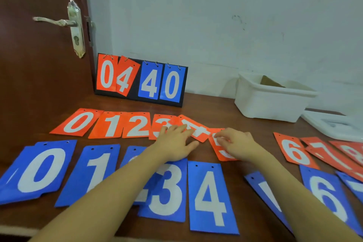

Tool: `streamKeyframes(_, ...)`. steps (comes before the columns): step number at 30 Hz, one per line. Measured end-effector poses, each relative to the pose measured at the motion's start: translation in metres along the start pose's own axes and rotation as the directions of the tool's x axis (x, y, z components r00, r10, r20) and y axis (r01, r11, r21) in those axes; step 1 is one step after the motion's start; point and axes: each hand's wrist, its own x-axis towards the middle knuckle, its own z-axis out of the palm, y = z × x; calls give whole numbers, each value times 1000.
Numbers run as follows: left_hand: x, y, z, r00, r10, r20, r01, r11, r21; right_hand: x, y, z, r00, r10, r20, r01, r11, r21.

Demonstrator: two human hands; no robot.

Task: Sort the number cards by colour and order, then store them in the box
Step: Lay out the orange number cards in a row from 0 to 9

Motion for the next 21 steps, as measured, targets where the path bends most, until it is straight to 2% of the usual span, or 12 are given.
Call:
streamKeyframes(2, 5, 10, 5, 1000, -13, 11, 13, 1000, 4, -15, 7, 8, 999, 8, 42, -6, 999, -47)
streamKeyframes(7, 21, 22, 8, 997, -57, 61, 56, 998, 20, -31, 27, 12, 995, 100, 16, -98, 991, -90)
streamKeyframes(13, 2, 37, 7, 985, 163, 60, -159, 985, -71, -33, 34, 14, 985, 167, -32, -169, 979, -117)
streamKeyframes(16, -9, 38, 5, 972, 225, 67, -218, 972, -91, -30, 37, 15, 983, 179, -42, -183, 978, -103)
streamKeyframes(19, -14, 37, 4, 967, 255, -18, -253, 965, 69, -28, 38, 13, 985, 171, -32, -173, 980, -98)
streamKeyframes(21, -19, 36, 2, 966, 241, -95, -222, 958, 182, -30, 37, 11, 990, 138, -34, -141, 984, -107)
